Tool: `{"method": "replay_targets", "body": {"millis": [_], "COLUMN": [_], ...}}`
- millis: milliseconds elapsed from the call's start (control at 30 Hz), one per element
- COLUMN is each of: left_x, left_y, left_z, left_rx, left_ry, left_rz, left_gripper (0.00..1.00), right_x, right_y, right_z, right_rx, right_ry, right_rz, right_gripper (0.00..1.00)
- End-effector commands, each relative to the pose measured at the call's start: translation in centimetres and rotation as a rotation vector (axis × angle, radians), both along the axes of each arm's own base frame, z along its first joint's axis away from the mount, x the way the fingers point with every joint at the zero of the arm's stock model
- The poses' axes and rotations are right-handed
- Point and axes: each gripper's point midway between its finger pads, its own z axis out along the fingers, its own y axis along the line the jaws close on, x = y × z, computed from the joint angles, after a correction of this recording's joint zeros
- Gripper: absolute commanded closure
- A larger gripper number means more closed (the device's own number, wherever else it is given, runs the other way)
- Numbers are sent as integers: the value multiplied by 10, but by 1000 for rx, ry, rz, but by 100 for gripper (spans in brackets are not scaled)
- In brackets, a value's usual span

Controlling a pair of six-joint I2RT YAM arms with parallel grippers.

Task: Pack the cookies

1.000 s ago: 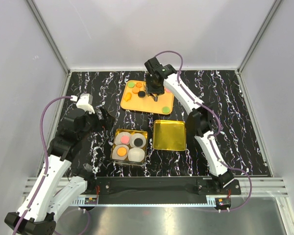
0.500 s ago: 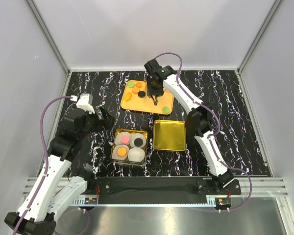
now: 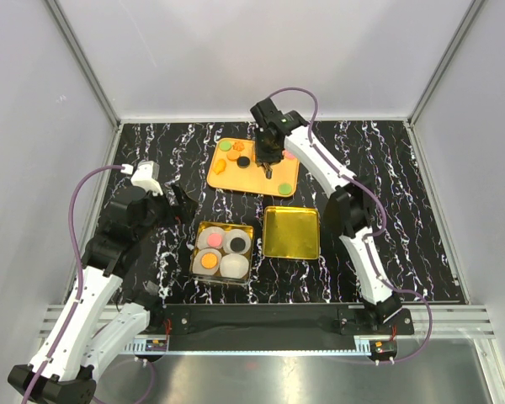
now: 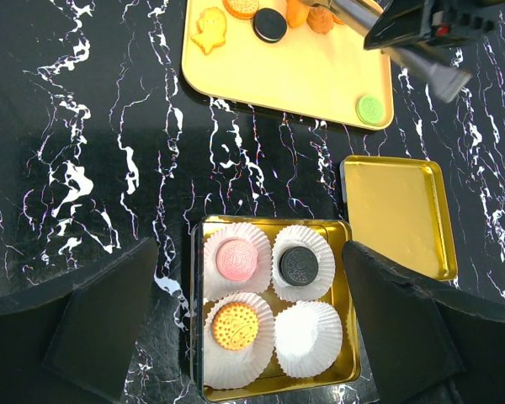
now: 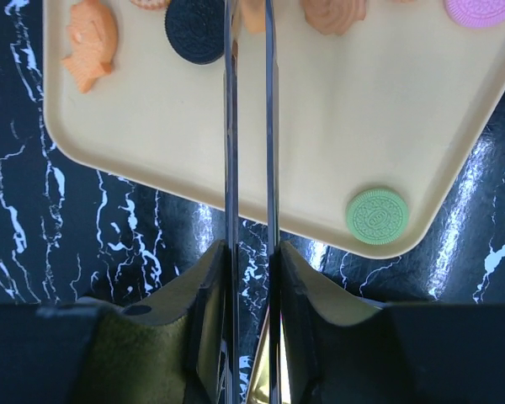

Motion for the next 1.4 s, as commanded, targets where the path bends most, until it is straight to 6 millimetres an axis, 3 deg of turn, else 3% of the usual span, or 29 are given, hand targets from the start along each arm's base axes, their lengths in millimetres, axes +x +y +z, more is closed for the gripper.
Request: {"method": "replay_targets", "body": {"millis": [0, 300, 500, 800, 1367], "left_x": [6, 6, 6, 6, 5], "left_y": [-3, -2, -2, -2, -2], "left_z": [12, 13, 12, 12, 13], "left_rx": [-27, -26, -25, -25, -26], "left_ry": [-52, -54, -53, -50, -56], "left_rz": [-5, -1, 0, -1, 0], "left_gripper": [1, 1, 1, 1, 1], "right_x": [-2, -12, -20, -25, -5], "right_y": [6, 1, 2, 5, 5], "right_z": [58, 51, 39, 37, 34], "right_rx": [80, 63, 58, 72, 35], "right_ry": [-103, -78, -48, -38, -70], "right_rz": [6, 23, 40, 54, 22], "right_gripper": [68, 67, 62, 55, 58]}}
